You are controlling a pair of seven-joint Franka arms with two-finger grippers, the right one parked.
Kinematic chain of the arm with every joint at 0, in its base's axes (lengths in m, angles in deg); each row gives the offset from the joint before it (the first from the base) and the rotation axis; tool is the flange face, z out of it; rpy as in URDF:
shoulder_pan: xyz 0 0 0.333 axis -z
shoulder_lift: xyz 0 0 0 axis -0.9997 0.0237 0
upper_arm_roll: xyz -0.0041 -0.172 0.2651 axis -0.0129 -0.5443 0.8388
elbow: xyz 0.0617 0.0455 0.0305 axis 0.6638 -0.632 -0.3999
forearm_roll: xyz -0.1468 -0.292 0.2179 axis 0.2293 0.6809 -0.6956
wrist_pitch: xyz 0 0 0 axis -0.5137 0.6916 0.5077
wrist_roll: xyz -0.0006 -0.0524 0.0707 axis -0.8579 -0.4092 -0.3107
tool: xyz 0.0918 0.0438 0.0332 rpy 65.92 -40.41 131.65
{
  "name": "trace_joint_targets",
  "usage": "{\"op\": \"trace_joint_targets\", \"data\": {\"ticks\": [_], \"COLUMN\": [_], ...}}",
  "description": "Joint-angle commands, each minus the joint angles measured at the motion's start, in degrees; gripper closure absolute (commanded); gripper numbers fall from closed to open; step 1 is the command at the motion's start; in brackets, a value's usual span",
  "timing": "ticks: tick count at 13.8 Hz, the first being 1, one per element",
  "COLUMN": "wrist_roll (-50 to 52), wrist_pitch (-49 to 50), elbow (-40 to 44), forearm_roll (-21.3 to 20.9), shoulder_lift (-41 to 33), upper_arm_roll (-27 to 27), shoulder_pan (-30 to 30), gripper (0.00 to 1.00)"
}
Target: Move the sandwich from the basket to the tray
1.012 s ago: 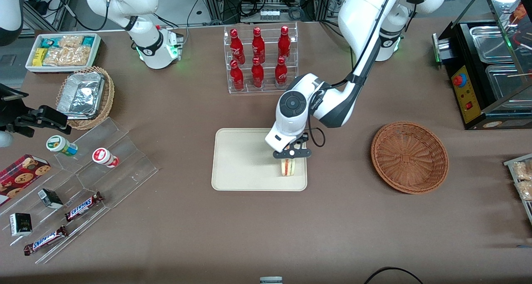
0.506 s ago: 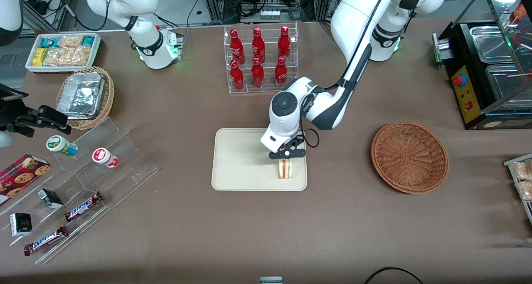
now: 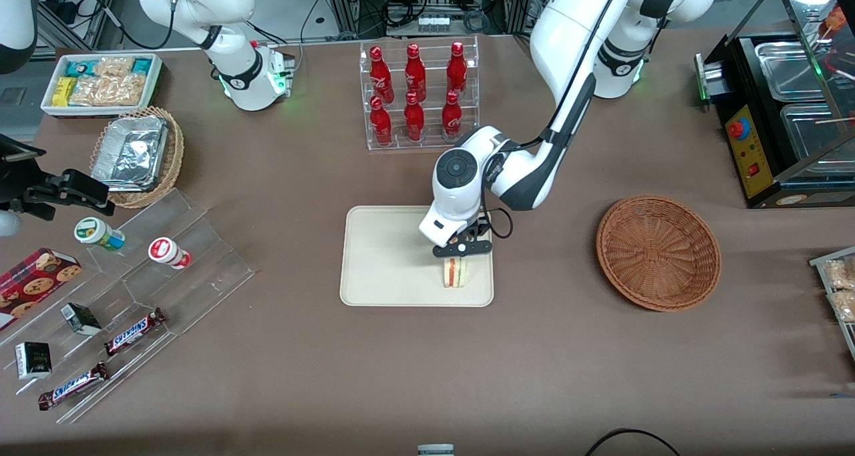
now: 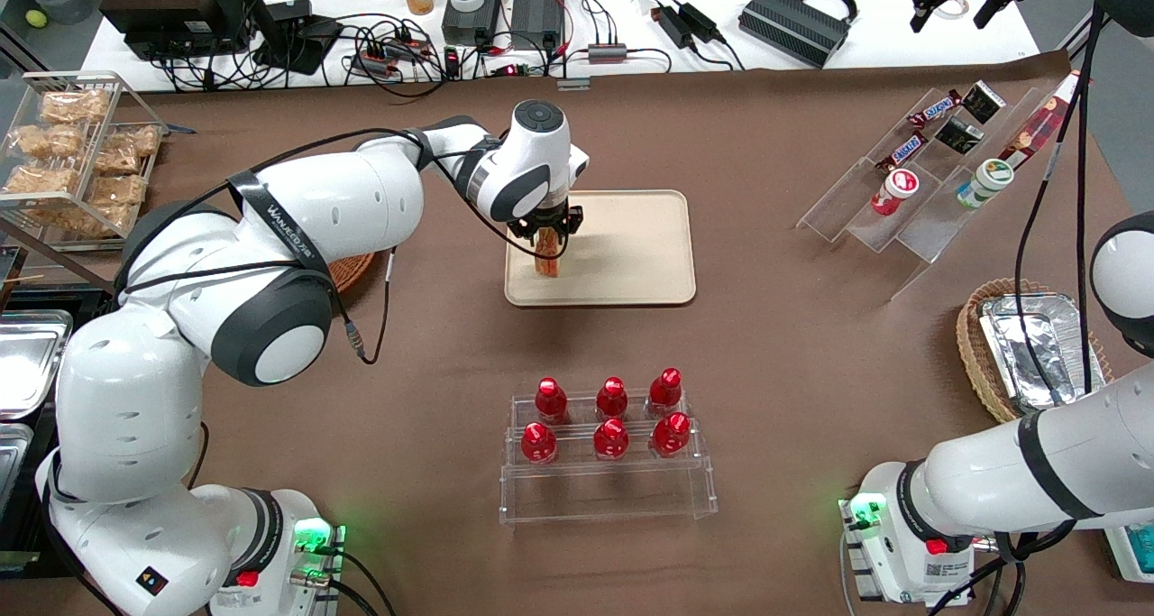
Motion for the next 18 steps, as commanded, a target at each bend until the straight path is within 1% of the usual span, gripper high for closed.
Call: {"op": "trace_joint_targets", "data": {"ticks": [1, 4, 11, 13, 15, 18], "wrist_roll": [1.5, 1.6, 1.8, 1.3, 1.3, 1.2], "wrist_pitch": [-0.2, 1.0, 13.3, 18.2, 22.0, 24.4], "elbow": [1.6, 1.5, 1.4, 1.5, 1.5, 1.5], "forearm_roll": [-0.8, -0.8, -0.1, -0.1, -0.1, -0.1], "shoulder_lift": [0.6, -1.5, -12.8, -16.1, -19.4, -23.1], "upper_arm_roll": [0.8, 0.8, 1.0, 1.3, 1.4, 1.4], "shoulder_pan": [1.1, 1.1, 0.0, -0.2, -2.1, -4.0], "gripper": [0.00, 0.00, 0.00, 0.00, 0.00, 0.00]}}
